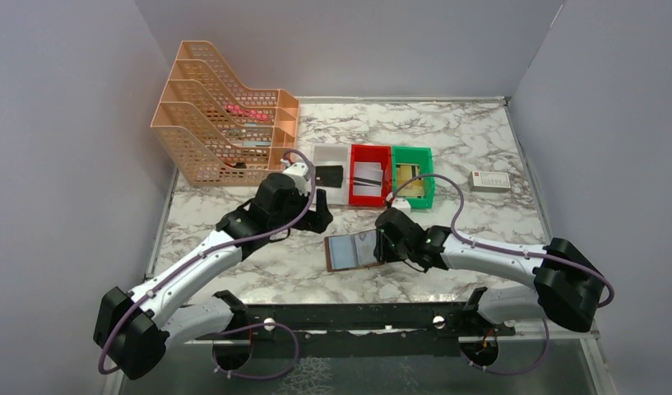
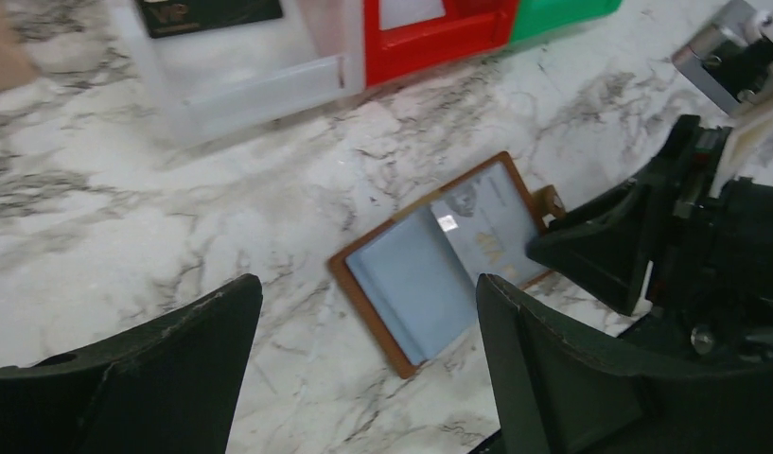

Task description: Take the credit cards out of the card holder

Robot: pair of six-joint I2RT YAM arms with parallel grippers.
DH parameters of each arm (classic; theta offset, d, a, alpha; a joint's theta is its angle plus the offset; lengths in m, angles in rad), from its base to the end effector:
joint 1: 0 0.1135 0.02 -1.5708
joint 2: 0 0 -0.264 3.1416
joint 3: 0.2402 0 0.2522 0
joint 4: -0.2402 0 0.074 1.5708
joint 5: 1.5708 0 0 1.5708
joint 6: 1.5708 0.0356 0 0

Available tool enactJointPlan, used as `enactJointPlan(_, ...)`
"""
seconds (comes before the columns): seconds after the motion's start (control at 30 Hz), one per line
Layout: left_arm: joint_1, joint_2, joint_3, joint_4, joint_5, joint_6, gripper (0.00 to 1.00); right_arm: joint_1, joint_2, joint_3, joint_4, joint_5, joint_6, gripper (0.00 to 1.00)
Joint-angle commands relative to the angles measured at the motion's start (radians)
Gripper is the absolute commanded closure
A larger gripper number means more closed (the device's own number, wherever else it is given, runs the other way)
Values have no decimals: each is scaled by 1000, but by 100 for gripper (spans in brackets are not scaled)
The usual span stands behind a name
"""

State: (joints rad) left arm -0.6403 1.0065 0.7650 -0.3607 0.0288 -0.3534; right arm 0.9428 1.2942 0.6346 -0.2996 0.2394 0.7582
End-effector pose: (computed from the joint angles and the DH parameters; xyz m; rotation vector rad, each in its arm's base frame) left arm 0.1769 -0.1330 0.2742 0.3363 2.2099 -0.5888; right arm 0.1482 0.1897 0.1759 -0.1378 2.5331 0.4004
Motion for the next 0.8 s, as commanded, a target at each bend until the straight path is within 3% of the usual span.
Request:
enactJointPlan(0.0, -88, 66, -33, 190, 135, -112, 14, 5, -39, 45, -62, 50, 15, 62)
enactJointPlan(0.2, -171, 143, -93, 328, 99, -190, 20, 5, -127, 43, -25, 0, -15, 62)
enactJointPlan(0.37, -195, 192, -140, 387, 91, -238, 27, 5, -74, 23, 74, -69, -32, 66)
enactJointPlan(0.77, -230, 310, -168, 508, 204, -282, 37, 5, 70, 31, 28, 73, -1, 71)
